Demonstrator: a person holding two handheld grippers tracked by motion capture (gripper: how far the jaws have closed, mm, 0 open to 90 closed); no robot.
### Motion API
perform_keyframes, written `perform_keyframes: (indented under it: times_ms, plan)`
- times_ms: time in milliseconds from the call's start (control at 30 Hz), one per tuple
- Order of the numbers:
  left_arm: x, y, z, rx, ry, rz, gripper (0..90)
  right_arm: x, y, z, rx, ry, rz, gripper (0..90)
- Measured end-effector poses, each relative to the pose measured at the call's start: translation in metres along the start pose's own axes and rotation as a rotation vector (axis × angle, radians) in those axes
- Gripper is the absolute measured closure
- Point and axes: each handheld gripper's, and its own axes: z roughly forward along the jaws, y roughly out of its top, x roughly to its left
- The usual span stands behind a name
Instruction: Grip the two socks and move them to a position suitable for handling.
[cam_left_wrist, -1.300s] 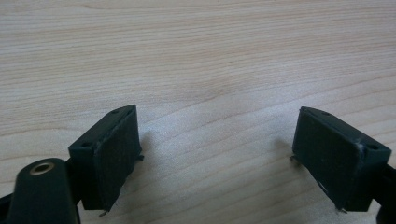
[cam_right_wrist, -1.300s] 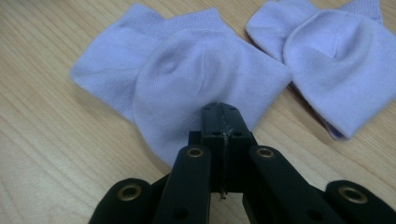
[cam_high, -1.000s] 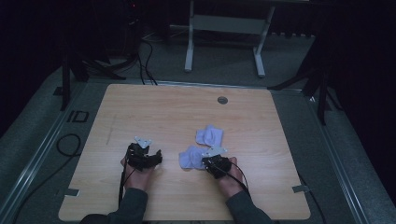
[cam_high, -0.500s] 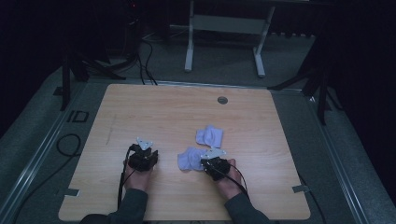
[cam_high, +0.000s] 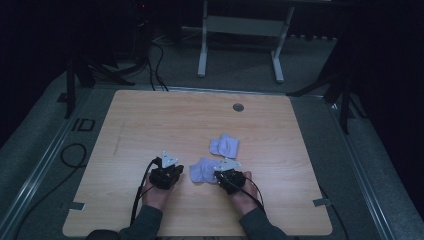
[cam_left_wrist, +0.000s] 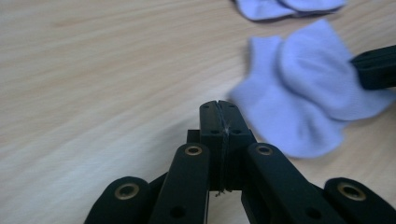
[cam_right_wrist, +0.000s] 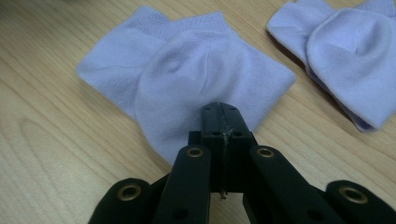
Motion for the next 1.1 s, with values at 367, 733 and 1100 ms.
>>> perform_keyframes:
  times_ms: [367, 733, 1100]
  plan:
    - [-0.022, 0.000, 0.014, 0.024, -0.108, 0.033, 89.5, 0.005, 0.000, 0.000, -0.001, -0.006, -0.023, 90.0]
    - [-0.027, -0.001, 0.017, 0.042, -0.099, 0.066, 89.6, 0.002, 0.001, -0.001, 0.006, 0.015, -0.015, 87.5]
    - [-0.027, -0.002, 0.018, 0.034, -0.098, 0.062, 89.7, -0.001, 0.015, -0.017, -0.057, 0.064, -0.007, 80.8]
